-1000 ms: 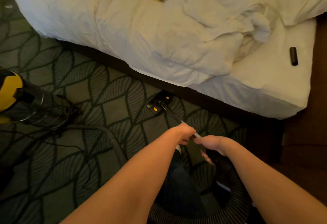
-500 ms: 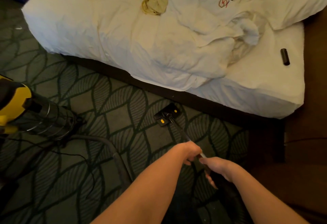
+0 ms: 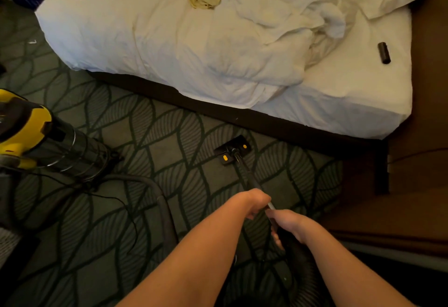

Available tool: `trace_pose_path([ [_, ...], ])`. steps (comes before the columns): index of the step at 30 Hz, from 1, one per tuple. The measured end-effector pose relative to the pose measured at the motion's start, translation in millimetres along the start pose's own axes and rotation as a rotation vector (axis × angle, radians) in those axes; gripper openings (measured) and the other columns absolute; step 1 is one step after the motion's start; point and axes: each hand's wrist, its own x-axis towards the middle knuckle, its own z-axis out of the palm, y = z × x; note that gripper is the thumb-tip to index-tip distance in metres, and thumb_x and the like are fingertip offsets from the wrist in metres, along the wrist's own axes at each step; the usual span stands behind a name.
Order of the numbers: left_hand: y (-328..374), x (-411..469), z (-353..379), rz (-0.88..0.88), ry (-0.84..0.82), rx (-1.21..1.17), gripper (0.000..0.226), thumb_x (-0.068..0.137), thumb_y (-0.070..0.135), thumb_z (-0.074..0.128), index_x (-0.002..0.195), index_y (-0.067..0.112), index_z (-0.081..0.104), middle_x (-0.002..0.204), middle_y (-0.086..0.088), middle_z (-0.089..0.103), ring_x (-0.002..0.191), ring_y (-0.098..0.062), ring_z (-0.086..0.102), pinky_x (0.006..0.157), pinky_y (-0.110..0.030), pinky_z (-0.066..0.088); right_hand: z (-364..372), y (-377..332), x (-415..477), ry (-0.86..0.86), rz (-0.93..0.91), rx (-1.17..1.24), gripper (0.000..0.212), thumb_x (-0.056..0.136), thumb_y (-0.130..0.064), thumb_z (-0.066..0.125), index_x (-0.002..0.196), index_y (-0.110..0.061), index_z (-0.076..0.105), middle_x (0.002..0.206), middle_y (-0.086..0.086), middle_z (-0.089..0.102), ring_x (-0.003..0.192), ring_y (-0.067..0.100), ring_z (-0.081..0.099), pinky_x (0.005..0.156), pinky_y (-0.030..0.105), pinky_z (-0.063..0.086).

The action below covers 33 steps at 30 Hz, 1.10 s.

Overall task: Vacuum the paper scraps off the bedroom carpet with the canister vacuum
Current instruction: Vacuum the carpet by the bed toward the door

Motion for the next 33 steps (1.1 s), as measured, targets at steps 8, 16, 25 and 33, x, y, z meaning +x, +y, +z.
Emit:
trace_pose_path([
  [8, -54.6, -26.7, 76.7, 0.001, -0.004, 0.071, 0.036, 0.101, 0.025, 0.036, 0.125, 0.004, 0.054, 0.121, -0.016, 0.058, 0.105, -0.027, 0.057, 0.078, -0.032, 0.048, 25.1, 101.3, -0.3, 0.018, 0.02, 0.064, 0.059, 0.103, -0.044, 0.038, 0.061, -0.007, 0.054, 0.047, 0.007, 0.046, 0.042, 0.02, 0.043, 0.044, 0.025, 0.037],
  [16, -103.6, -46.1, 139.0, 0.011, 0.029, 0.124, 0.041, 0.099, 0.026, 0.039, 0.128, 0.001, 0.054, 0.128, -0.018, 0.057, 0.114, -0.033, 0.057, 0.084, -0.037, 0.049, 50.4, 183.9, -1.6, 0.004, -0.025, 0.17, 0.058, 0.103, -0.044, 0.04, 0.062, -0.006, 0.057, 0.047, 0.007, 0.048, 0.043, 0.019, 0.045, 0.043, 0.026, 0.039],
  [25, -167.2, -81.3, 201.2, 0.006, 0.028, 0.123, 0.058, 0.103, 0.039, 0.027, 0.143, -0.001, 0.037, 0.148, -0.018, 0.04, 0.136, -0.032, 0.038, 0.112, -0.038, 0.033, 99.3, 270.4, -17.3, 0.02, 0.015, 0.267, 0.056, 0.103, -0.043, 0.04, 0.066, -0.005, 0.059, 0.042, 0.007, 0.049, 0.044, 0.021, 0.045, 0.045, 0.027, 0.039],
  [33, -210.3, -113.2, 223.1, 0.011, 0.016, 0.203, 0.057, 0.105, 0.035, 0.022, 0.144, -0.004, 0.034, 0.15, -0.02, 0.035, 0.139, -0.03, 0.033, 0.114, -0.034, 0.026, 141.5, 315.5, -32.7, 0.009, 0.058, 0.353, 0.056, 0.101, -0.049, 0.039, 0.069, -0.005, 0.054, 0.045, 0.008, 0.044, 0.034, 0.019, 0.042, 0.038, 0.02, 0.037],
])
